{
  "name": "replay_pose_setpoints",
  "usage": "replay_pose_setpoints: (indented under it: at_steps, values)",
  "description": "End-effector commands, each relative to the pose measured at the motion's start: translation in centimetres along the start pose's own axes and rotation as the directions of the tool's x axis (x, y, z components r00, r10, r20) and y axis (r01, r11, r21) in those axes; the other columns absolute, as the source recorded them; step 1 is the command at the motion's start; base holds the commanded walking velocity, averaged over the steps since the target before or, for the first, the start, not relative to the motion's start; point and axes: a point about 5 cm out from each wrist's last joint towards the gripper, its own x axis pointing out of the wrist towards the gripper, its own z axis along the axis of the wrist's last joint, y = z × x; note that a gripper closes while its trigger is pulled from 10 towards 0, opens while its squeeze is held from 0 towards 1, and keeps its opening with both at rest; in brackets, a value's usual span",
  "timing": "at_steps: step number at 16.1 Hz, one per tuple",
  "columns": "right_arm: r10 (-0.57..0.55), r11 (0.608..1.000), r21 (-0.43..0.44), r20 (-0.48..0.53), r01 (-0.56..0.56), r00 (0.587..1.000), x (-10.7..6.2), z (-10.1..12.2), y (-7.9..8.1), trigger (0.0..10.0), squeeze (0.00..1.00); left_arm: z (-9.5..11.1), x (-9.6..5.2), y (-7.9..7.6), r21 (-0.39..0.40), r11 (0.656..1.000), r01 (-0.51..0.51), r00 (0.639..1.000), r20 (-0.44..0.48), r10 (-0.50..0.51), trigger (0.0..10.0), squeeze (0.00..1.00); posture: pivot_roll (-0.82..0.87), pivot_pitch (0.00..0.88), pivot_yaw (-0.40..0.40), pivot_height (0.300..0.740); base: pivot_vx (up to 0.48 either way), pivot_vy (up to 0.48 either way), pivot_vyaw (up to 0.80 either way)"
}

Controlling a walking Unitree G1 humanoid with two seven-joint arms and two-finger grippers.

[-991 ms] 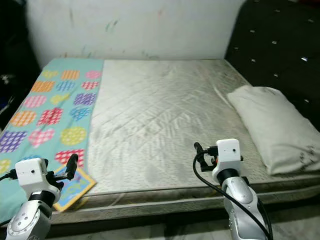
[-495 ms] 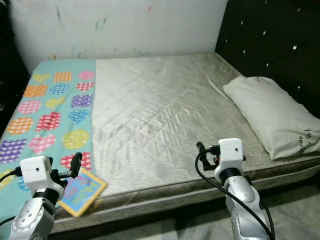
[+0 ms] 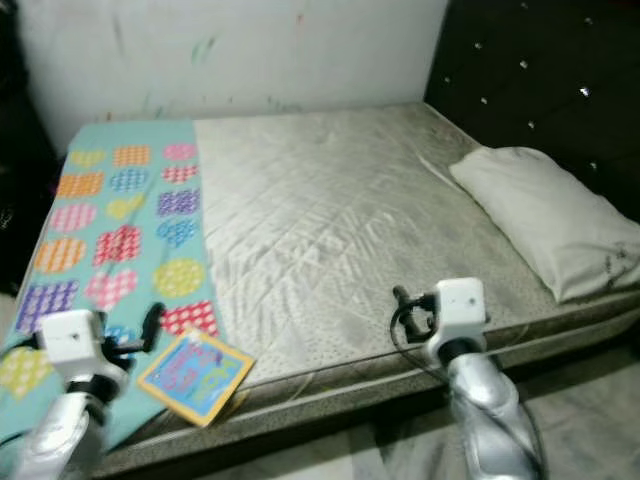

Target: Clean up the room

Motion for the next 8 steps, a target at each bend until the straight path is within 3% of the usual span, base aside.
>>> replay_pose_setpoints:
  at_steps: [1,3,5,8]
  values:
    - [-0.002,1.000,-0.014,0.023,0.002,1.000,0.11,0.75,-0.28,10.0,0.00,0.42,0.02,-0.44,-0.009,0.999,0.032,0.999,0.023,-0.032,10.0,0.00,-0.10,0.000,-0.033,0.740,0.000,0.000,0.00]
    - [0.011,1.000,-0.030,0.029,-0.010,1.000,0.07,0.80,-0.23,10.0,0.00,0.46,0.02,-0.55,-0.005,0.999,0.040,0.999,0.028,-0.040,10.0,0.00,-0.10,0.000,-0.033,0.740,0.000,0.000,0.00]
    - [0.012,0.999,-0.033,0.031,-0.011,0.999,0.10,0.83,-0.20,10.0,0.00,0.46,0.05,-0.55,-0.004,0.999,0.041,0.999,0.028,-0.041,10.0,0.00,-0.10,0.000,-0.033,0.740,0.244,0.000,0.00]
    - [0.011,0.999,-0.037,0.030,-0.010,0.999,0.17,0.84,-0.16,10.0,0.00,0.47,0.08,-0.54,-0.003,0.999,0.048,0.998,0.030,-0.048,10.0,0.00,-0.10,0.000,-0.033,0.740,0.255,0.000,0.49]
